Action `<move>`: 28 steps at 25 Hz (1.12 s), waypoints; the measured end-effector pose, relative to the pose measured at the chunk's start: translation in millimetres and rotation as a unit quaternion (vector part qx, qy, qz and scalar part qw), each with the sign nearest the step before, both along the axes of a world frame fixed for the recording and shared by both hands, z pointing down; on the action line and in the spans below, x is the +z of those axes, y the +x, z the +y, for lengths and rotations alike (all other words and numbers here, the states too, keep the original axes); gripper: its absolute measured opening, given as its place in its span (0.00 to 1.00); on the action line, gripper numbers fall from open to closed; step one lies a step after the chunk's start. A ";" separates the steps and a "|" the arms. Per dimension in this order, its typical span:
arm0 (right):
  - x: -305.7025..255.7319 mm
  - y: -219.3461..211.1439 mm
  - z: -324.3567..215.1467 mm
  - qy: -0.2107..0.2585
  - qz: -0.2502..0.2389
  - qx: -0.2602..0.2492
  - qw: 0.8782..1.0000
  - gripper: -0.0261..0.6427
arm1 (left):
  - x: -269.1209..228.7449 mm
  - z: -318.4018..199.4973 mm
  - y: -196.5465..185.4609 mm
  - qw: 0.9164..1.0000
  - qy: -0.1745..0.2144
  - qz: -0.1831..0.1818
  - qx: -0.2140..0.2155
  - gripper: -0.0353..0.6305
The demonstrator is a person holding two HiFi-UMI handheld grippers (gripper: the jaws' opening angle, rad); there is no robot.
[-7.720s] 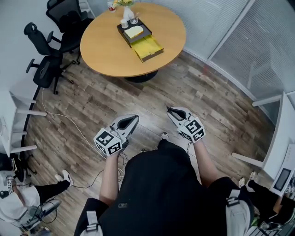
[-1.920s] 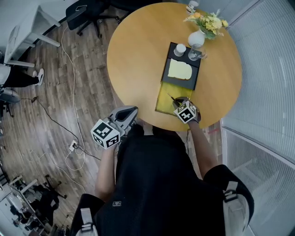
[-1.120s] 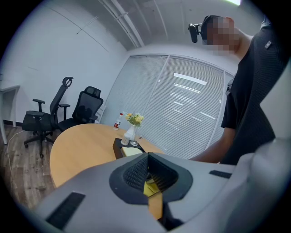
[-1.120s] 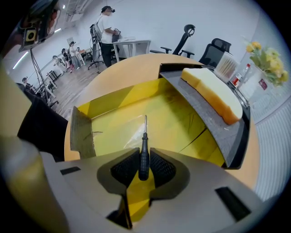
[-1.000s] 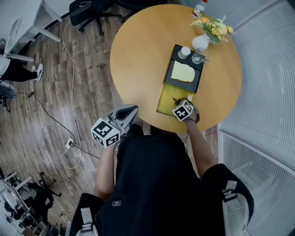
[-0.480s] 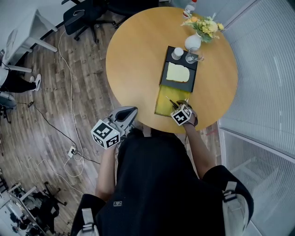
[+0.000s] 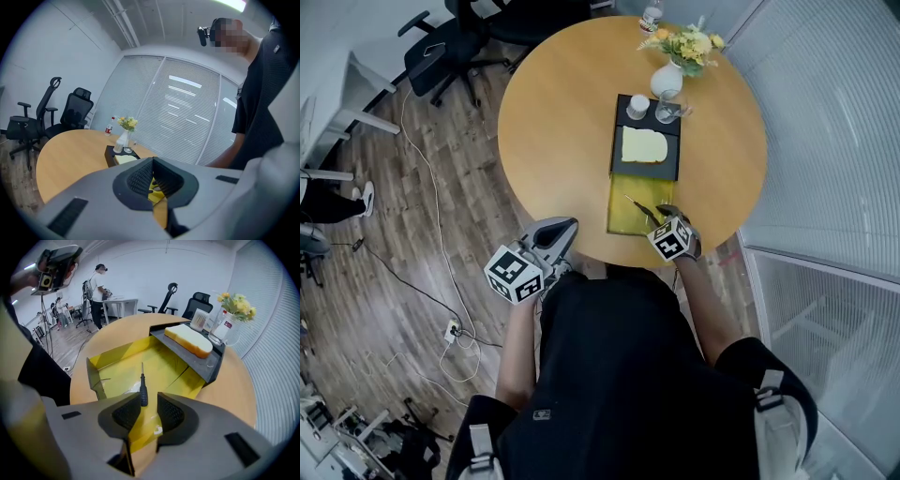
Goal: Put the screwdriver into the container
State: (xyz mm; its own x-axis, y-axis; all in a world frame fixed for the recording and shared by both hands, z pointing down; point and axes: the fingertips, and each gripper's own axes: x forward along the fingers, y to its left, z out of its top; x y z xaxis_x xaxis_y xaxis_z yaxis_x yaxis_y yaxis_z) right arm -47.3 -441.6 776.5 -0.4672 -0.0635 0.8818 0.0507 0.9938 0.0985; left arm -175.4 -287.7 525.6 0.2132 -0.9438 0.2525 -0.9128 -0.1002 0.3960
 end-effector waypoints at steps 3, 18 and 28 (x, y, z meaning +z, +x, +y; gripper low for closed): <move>-10.8 2.0 1.6 0.000 -0.028 0.013 1.000 0.15 | -1.3 0.6 1.8 1.000 0.006 0.000 0.012 0.06; -98.1 0.1 42.5 0.022 -0.152 0.114 0.982 0.05 | -7.0 25.3 -14.1 0.993 0.009 -0.007 0.116 0.06; -139.8 1.5 98.9 0.005 -0.231 0.139 0.963 0.05 | -11.0 54.0 -11.3 0.982 0.014 -0.011 0.187 0.06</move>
State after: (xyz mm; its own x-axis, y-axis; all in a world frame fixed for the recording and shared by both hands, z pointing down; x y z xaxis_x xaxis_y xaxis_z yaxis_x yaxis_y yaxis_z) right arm -45.8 -342.6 636.7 -0.7728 -0.2502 0.5833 -0.2692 0.9615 0.0557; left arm -186.8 -233.7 514.6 0.5406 -0.8078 0.2349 -0.8184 -0.4404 0.3692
